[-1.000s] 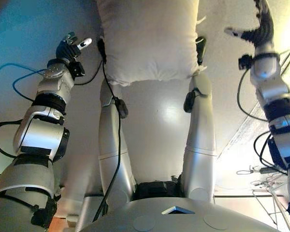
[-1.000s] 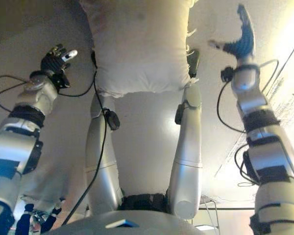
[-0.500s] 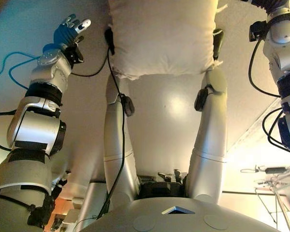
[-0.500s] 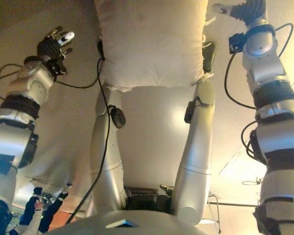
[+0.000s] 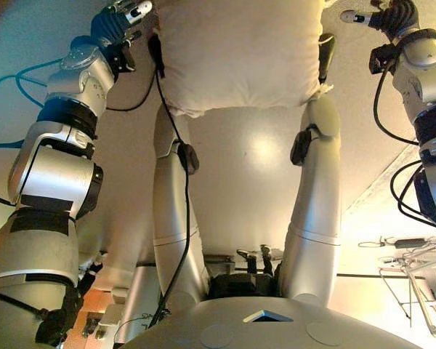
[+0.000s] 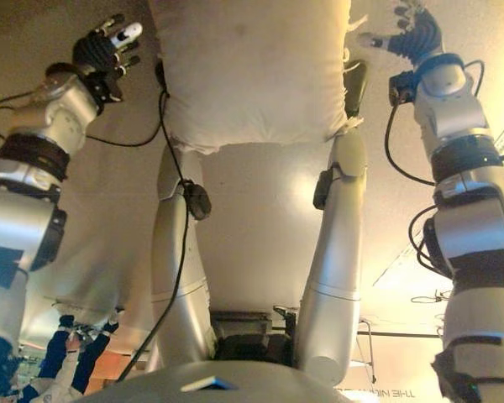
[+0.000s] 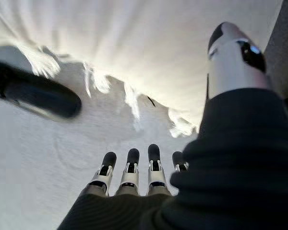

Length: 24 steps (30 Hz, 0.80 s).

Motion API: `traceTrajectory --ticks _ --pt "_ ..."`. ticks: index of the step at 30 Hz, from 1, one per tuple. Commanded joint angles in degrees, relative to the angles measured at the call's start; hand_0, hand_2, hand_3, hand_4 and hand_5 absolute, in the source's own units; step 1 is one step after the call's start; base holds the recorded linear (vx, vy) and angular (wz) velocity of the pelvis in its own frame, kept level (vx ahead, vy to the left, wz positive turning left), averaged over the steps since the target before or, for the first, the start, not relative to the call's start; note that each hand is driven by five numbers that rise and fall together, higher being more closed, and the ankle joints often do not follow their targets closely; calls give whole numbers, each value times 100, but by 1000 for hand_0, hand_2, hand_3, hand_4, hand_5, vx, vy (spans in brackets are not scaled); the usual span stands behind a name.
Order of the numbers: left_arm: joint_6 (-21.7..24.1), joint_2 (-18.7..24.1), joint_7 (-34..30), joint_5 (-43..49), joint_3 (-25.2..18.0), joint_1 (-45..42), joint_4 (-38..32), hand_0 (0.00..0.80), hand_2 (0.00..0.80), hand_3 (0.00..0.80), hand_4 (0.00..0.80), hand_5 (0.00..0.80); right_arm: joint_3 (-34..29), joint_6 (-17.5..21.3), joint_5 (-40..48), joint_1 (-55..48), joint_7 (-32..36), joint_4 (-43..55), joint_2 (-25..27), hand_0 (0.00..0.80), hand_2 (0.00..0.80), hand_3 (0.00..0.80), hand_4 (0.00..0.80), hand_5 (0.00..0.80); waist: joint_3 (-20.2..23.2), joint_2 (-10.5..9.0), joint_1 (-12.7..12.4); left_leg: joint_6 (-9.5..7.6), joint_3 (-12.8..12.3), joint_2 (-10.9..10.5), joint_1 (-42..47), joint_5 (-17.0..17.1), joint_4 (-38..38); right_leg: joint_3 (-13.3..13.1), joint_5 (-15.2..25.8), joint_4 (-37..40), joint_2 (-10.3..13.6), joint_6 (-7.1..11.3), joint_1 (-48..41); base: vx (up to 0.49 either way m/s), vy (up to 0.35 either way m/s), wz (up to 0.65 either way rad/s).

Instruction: Pick up the cushion and take it to the sofa

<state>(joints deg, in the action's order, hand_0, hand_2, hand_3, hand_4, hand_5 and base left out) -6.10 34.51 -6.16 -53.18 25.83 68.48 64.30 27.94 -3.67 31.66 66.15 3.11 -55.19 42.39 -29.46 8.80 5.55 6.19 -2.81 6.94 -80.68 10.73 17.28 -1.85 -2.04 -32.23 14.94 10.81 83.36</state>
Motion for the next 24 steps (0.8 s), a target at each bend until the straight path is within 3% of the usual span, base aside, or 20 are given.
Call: traceTrajectory --ticks 1,6,11,17,24 --pt "-229 -1 -157 -250 -180 -25 276 0 0 0 0 0 124 66 424 95 484 -70 -123 0 0 0 0 0 -33 -112 -133 95 145 57 -145 -737 424 -105 -22 316 -321 -301 -82 0 0 0" --pt "-515 -103 -592 -188 -65 93 401 0 0 0 0 0 183 -101 768 199 1417 -128 -228 0 0 0 0 0 -33 -120 -126 109 146 72 -114 -687 310 -81 25 447 -309 -292 -118 0 0 0" --pt "-776 -276 -1101 -760 94 205 279 0 0 0 0 0 401 -438 1211 345 2443 -29 -309 0 0 0 0 0 -33 -92 -121 129 134 66 -130 -626 239 -84 50 510 -298 -299 -101 4 5 -3" --pt "-868 -519 -1023 -1098 370 319 -118 0 0 0 0 0 501 -543 1643 475 2530 151 -477 0 0 0 0 0 -33 -77 -122 148 121 68 -182 -581 172 -66 111 596 -276 -265 -57 0 0 0" --pt "-946 -810 -629 -815 574 543 -349 0 0 0 0 0 554 -463 1767 711 2128 323 -876 0 0 0 0 0 -33 -133 -151 156 143 56 -322 -541 122 -6 166 686 -280 -235 19 -7 -25 0"
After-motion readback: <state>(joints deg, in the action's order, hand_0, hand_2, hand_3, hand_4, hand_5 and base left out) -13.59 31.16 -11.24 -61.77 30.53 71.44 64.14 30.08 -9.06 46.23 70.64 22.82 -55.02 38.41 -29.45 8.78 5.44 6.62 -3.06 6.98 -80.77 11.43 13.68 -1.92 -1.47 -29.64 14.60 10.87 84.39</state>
